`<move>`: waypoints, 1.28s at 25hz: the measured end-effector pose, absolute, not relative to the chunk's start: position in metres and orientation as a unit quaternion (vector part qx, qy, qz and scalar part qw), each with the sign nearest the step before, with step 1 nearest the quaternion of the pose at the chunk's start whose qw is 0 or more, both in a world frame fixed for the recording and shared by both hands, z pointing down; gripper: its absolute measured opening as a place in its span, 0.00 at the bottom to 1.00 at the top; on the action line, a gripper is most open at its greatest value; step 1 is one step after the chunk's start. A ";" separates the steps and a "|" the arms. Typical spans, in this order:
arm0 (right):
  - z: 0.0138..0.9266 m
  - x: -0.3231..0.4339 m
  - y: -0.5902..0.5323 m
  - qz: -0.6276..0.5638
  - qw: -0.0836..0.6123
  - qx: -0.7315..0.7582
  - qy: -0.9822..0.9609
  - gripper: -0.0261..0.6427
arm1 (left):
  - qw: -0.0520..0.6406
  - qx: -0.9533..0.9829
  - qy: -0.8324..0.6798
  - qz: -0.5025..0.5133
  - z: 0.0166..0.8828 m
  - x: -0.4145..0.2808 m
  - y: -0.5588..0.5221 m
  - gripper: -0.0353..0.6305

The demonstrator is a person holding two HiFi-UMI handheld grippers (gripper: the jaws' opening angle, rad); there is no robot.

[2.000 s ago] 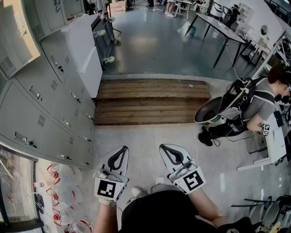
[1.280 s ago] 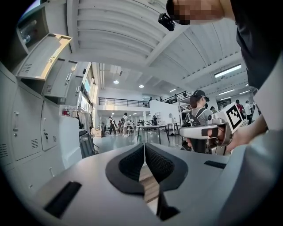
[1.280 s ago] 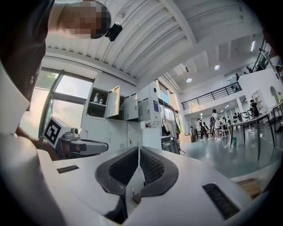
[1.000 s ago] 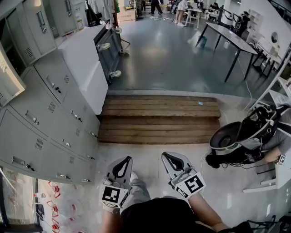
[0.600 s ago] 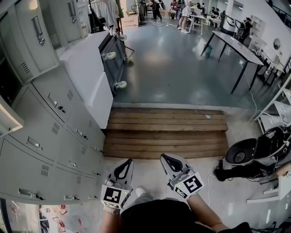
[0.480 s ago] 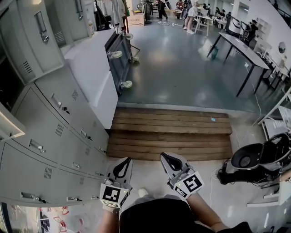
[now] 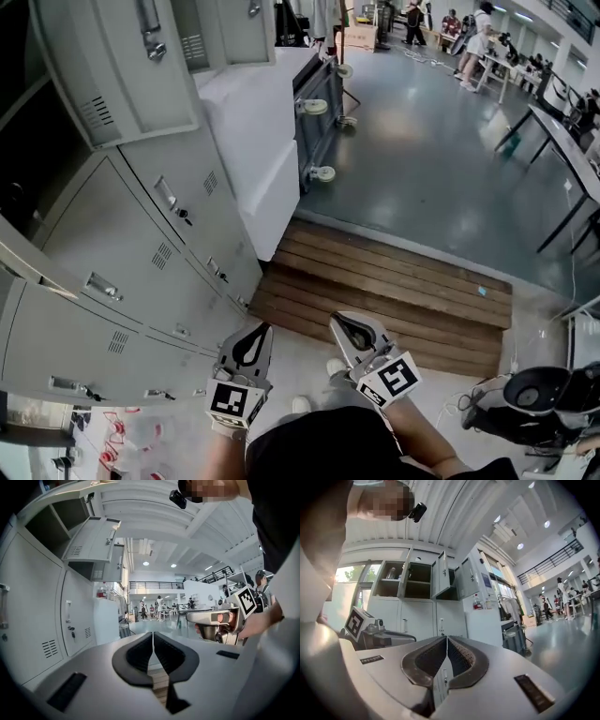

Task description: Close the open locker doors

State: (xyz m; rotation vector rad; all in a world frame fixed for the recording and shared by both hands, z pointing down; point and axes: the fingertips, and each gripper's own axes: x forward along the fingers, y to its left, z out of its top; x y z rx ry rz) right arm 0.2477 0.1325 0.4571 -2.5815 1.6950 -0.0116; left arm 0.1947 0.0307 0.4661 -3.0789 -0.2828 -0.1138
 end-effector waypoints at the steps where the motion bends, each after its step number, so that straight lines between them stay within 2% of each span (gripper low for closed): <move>1: 0.457 0.254 0.121 -0.003 0.026 -0.825 0.564 0.08 | 0.023 -0.996 -0.079 -0.034 0.466 0.199 0.023 0.09; 10: 0.436 0.278 0.004 0.013 0.037 -0.678 0.734 0.08 | 0.018 -0.992 0.118 -0.044 0.461 0.198 -0.052 0.09; 15: 0.420 0.256 -0.051 0.026 0.041 -0.597 0.801 0.08 | 0.018 -0.972 0.228 -0.049 0.460 0.157 -0.077 0.09; 25: 0.349 0.162 -0.118 0.091 0.086 -0.442 0.888 0.09 | 0.028 -0.908 0.415 -0.055 0.444 0.051 -0.074 0.09; 32: 0.292 0.119 -0.146 0.144 0.123 -0.407 0.894 0.16 | 0.035 -0.880 0.469 -0.070 0.454 -0.016 -0.062 0.09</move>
